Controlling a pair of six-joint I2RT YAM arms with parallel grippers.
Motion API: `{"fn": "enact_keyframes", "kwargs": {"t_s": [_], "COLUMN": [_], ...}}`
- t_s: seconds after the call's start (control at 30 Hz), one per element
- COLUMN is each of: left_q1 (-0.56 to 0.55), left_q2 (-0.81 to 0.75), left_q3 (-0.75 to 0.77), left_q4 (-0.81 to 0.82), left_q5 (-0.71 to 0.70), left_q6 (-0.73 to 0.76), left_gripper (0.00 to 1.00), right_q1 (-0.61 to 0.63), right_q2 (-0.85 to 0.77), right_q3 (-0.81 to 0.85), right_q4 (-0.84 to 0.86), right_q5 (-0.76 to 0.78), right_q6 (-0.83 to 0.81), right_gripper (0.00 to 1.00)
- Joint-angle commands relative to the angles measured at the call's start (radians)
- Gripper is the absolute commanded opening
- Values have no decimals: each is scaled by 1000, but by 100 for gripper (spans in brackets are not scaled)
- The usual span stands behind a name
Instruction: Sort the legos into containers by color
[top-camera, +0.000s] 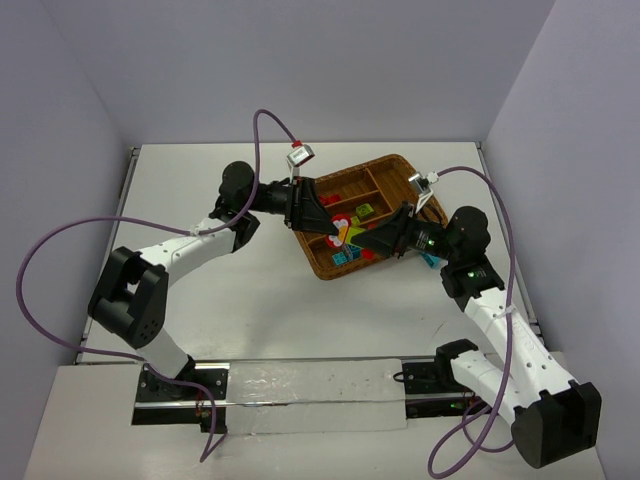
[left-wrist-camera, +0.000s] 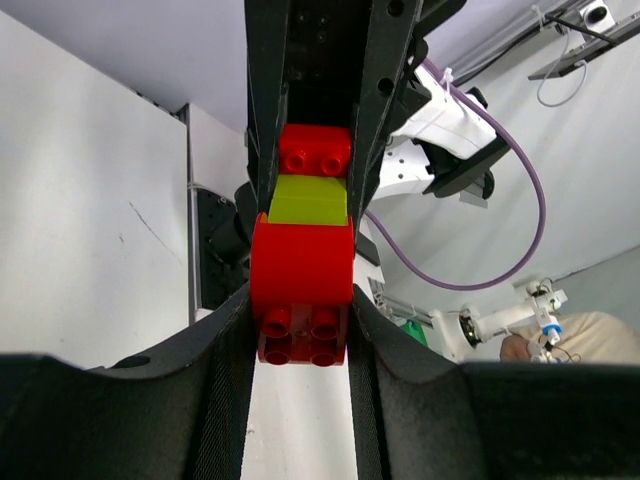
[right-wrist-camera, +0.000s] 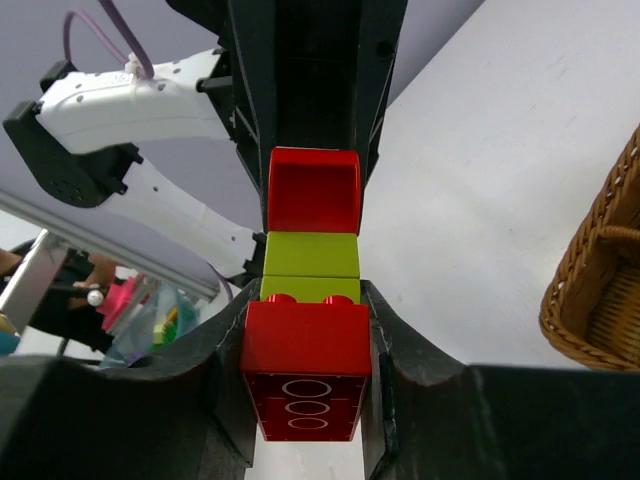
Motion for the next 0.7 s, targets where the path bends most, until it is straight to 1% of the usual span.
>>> {"fn": "enact_keyframes", "kwargs": {"t_s": [0.0, 0.03, 0.07, 0.2, 0.23, 0.27, 0.3, 0.37, 0.47, 0.63, 0.67], "left_q1": [-6, -7, -6, 11, 21, 34, 50, 103, 134, 138, 138], "left_q2": [-18, -19, -20, -30, -35, -35, -41, -47, -58, -70, -69], "left_q3": [14, 15, 15, 4, -4, -14, -25, -51, -63, -54, -48], "left_q4": [43, 40, 36, 48, 96, 100, 170, 225, 219, 131, 94], "left_q5": [-5, -6, -7, -6, -5, 0, 3, 13, 18, -2, -10], "left_q6": [4, 7, 11, -2, -20, -48, -74, -130, -132, -73, -51], "left_gripper": [0, 0, 0, 0, 0, 0, 0, 0, 0, 0, 0], "right_q1": [8, 8, 7, 6, 2, 2, -7, -18, -32, -39, -39], "right_q2": [-5, -9, -15, -40, -45, -55, -64, -100, -129, -143, -144], "right_q3": [13, 13, 12, 11, 8, 4, -3, -22, -30, -25, -20], "right_q4": [37, 21, 4, -59, -71, -79, -88, -119, -171, -219, -231], "right_q5": [16, 24, 32, 50, 51, 52, 56, 59, 82, 131, 134], "right_q6": [-24, -29, -37, -68, -81, -86, -89, -102, -120, -135, -140], "right_gripper": [5, 1, 0, 0, 0, 0, 0, 0, 0, 0, 0]}}
